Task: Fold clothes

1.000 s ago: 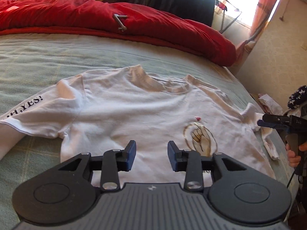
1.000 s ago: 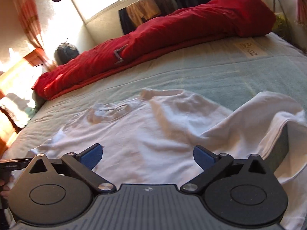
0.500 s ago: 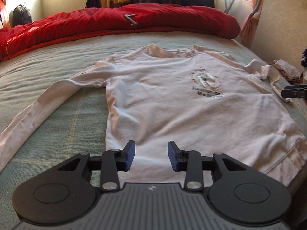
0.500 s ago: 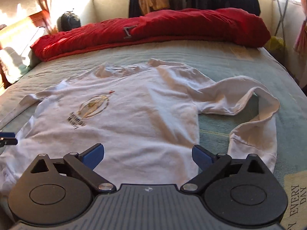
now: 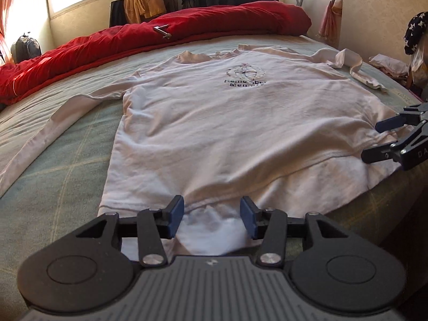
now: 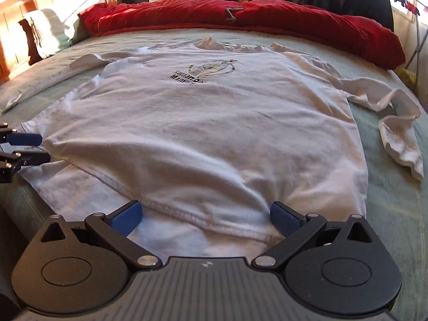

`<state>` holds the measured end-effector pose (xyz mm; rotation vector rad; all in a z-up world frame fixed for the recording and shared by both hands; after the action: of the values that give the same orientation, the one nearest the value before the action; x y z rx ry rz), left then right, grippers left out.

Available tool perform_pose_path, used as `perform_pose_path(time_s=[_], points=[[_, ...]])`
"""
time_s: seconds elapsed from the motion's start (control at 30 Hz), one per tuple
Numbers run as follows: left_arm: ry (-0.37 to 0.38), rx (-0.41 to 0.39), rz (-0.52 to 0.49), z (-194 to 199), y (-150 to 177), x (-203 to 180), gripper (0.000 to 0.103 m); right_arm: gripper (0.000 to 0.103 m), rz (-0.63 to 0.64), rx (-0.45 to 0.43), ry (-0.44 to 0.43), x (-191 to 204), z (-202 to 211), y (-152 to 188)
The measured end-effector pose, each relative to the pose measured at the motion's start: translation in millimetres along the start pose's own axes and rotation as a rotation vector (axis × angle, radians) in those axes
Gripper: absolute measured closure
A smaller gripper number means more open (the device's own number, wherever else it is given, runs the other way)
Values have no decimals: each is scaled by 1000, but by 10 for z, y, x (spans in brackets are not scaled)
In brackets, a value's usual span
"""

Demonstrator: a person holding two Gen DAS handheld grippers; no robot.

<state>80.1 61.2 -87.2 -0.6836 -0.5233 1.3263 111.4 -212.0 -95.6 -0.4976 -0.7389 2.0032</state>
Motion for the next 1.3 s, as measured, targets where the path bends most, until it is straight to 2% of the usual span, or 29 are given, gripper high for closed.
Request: perform_pose_path(time_s=[0.1,0.17,0.27,0.37,0.47,0.53,0.6,0.73,0.83,0.9,0.97,1.07,1.2,1.3], points=[[-1,2,-10,129,-15,-3,56,0,30,6,3,-5,145,82],[15,-39,-34,203,-79,-71,56,0,41,-19,-1,4,229,30],[129,-101,-74,222,-218,-295,52,0,37,-103,-59,30,324,-128],[244,-106,-79,63,-317,-524,52,0,47,-138,-112,104,229,-316],[321,-34,-60,-178,-303,-695,53,0,31,-122,-130,127,57,-412],[352,36,-31,-292,-196,-750,53,0,-8,-61,-113,69,-45,-339],[376,59,-14,-269,-80,-767,52,0,-43,-12,-95,-5,-111,-196],[420,87,-18,-92,-39,-693,50,0,-50,-53,-114,-65,0,75],[400,40,25,-64,-205,-556,50,0,-38,-45,-108,-49,-9,82],[352,-3,58,-103,-340,-455,49,0,-51,-18,-93,-40,-5,6],[313,-12,99,-178,-423,-364,49,0,-84,-34,-99,-45,34,-83],[254,16,148,-269,-394,-242,49,0,-83,-110,-159,13,100,-273],[200,-23,232,-96,-303,-5,46,0,-21,-174,-261,247,-1,-559],[147,-63,310,40,-283,196,44,0,0,-116,-342,475,-404,-692]])
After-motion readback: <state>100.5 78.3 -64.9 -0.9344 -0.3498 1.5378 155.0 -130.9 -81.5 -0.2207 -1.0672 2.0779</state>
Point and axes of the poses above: each gripper's, at about its wrist camera, not at the fingertips, and z roughly against the way its jaws point, x to its left, y to its underside, the point moved 3 cm from there along -z, roughly the way its jaws point, and after that the axes turned 9 degrees about z, right-handed, at the moved point
